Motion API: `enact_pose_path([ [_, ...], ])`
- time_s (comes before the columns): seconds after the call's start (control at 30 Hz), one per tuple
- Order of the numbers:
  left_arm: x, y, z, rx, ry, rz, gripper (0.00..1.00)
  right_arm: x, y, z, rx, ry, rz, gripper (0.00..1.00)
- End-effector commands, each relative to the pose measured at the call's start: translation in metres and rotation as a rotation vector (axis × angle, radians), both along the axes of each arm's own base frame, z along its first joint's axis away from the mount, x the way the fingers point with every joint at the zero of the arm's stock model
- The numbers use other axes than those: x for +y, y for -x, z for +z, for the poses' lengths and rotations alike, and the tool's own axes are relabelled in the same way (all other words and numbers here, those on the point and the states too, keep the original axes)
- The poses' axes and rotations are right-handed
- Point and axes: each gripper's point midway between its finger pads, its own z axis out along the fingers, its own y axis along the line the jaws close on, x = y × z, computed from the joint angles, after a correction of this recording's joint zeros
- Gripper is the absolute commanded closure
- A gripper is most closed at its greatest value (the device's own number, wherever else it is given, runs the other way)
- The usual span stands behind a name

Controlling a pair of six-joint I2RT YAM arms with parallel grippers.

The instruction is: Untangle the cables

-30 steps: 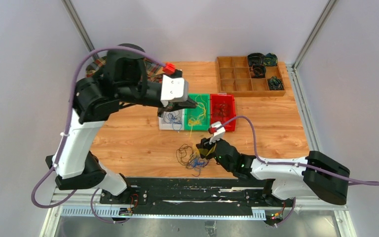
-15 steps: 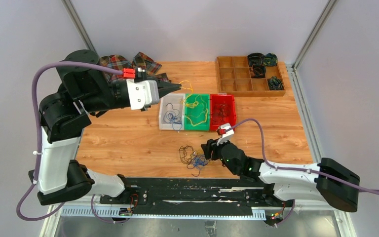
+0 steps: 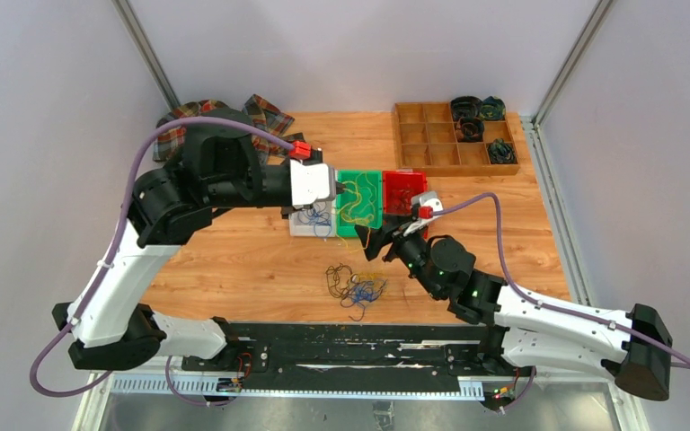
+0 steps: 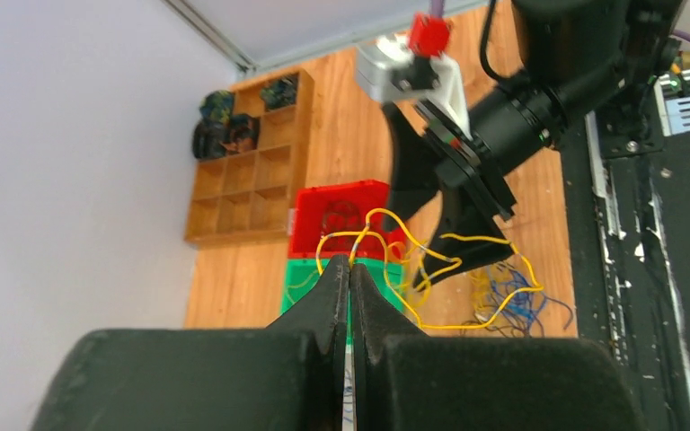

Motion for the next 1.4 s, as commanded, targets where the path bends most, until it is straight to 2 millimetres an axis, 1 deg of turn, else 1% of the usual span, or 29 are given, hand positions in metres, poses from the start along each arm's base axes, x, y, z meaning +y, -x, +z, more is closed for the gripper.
enact_pose_path([
  [0.0, 0.000, 0.009, -0.007, 0.045, 0.011, -0.022, 1.00, 0.018, -0.001, 0.051, -0.094, -0.019, 0.075, 0.31],
  [0.1, -0.001, 0.007, -0.010, 0.048, 0.001, -0.017, 1.00, 0.029, 0.003, 0.066, -0.108, -0.043, 0.126, 0.34],
  [0.17, -0.001, 0.005, -0.012, 0.043, -0.005, -0.008, 1.00, 0.032, 0.005, 0.068, -0.106, -0.053, 0.143, 0.37],
  [0.27, -0.001, 0.002, -0.014, 0.033, -0.015, -0.001, 1.00, 0.030, 0.006, 0.063, -0.099, -0.061, 0.140, 0.41],
  [0.37, -0.002, -0.002, -0.019, 0.029, -0.030, 0.007, 0.99, 0.025, 0.006, 0.053, -0.089, -0.051, 0.130, 0.44],
  [0.47, -0.004, -0.013, -0.026, 0.021, -0.058, 0.036, 1.00, 0.018, 0.005, 0.043, -0.078, -0.035, 0.115, 0.46],
  [0.57, -0.008, -0.035, -0.038, 0.018, -0.109, 0.111, 1.00, 0.008, 0.002, 0.029, -0.058, -0.012, 0.093, 0.46],
  [0.67, -0.013, -0.055, -0.052, 0.014, -0.160, 0.171, 1.00, -0.006, -0.002, 0.012, -0.024, 0.015, 0.057, 0.41],
  [0.77, -0.019, -0.075, -0.066, 0.012, -0.214, 0.215, 0.99, -0.026, -0.007, -0.005, 0.006, 0.033, -0.017, 0.34],
  [0.8, -0.021, -0.081, -0.071, 0.013, -0.228, 0.225, 0.99, -0.033, -0.008, -0.014, 0.019, 0.047, -0.038, 0.33],
  [0.83, -0.024, -0.088, -0.075, 0.016, -0.241, 0.236, 1.00, -0.045, -0.012, -0.019, 0.032, 0.053, -0.093, 0.31],
  [0.93, -0.029, -0.110, -0.088, 0.042, -0.271, 0.276, 1.00, -0.065, -0.017, -0.033, 0.062, 0.076, -0.161, 0.29],
  [1.0, -0.032, -0.126, -0.096, 0.054, -0.288, 0.298, 0.99, -0.077, -0.019, -0.040, 0.083, 0.096, -0.205, 0.28],
  [1.1, -0.034, -0.152, -0.122, 0.073, -0.328, 0.333, 1.00, -0.096, -0.021, -0.047, 0.101, 0.116, -0.273, 0.28],
  [1.23, -0.031, -0.180, -0.158, 0.075, -0.379, 0.366, 0.99, -0.109, -0.020, -0.049, 0.102, 0.109, -0.301, 0.28],
  [1.37, -0.037, -0.200, -0.183, 0.085, -0.381, 0.379, 1.00, -0.116, -0.019, -0.054, 0.108, 0.111, -0.322, 0.28],
])
